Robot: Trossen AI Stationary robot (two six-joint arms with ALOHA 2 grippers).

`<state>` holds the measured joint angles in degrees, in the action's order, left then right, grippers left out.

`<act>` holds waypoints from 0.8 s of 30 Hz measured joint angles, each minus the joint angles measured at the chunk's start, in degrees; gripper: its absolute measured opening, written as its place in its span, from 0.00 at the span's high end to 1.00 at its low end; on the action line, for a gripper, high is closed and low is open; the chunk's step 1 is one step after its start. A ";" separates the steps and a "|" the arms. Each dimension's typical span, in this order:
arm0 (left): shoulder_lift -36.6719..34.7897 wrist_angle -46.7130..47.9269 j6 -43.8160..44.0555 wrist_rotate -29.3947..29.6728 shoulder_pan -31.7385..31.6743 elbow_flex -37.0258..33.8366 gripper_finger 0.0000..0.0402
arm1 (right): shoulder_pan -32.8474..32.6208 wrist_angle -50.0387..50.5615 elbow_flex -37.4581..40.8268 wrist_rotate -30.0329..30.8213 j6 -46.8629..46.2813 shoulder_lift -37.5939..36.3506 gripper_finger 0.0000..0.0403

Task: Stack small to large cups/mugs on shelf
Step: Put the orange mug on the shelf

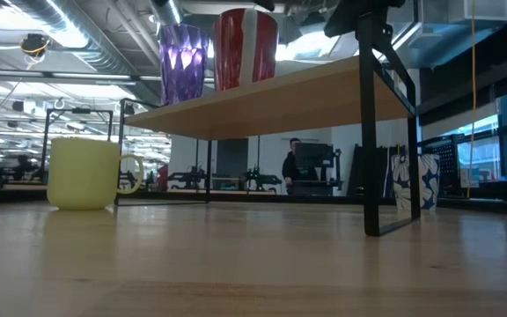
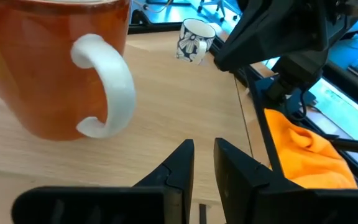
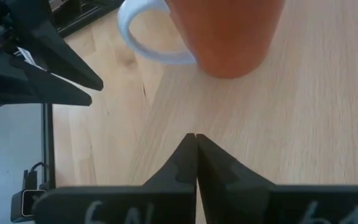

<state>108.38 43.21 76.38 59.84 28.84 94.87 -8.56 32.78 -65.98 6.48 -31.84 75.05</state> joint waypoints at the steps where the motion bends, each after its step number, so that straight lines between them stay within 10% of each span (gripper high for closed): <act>1: 0.00 0.11 -0.02 0.13 0.00 0.00 0.86 | 0.00 -0.01 0.00 0.00 0.13 0.00 0.99; 24: 0.00 9.79 7.83 2.37 0.09 0.02 0.86 | 0.00 2.12 0.00 0.02 0.63 0.00 0.99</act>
<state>108.38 53.00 84.21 62.21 28.93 94.89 -8.56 34.89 -65.98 6.50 -31.22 75.05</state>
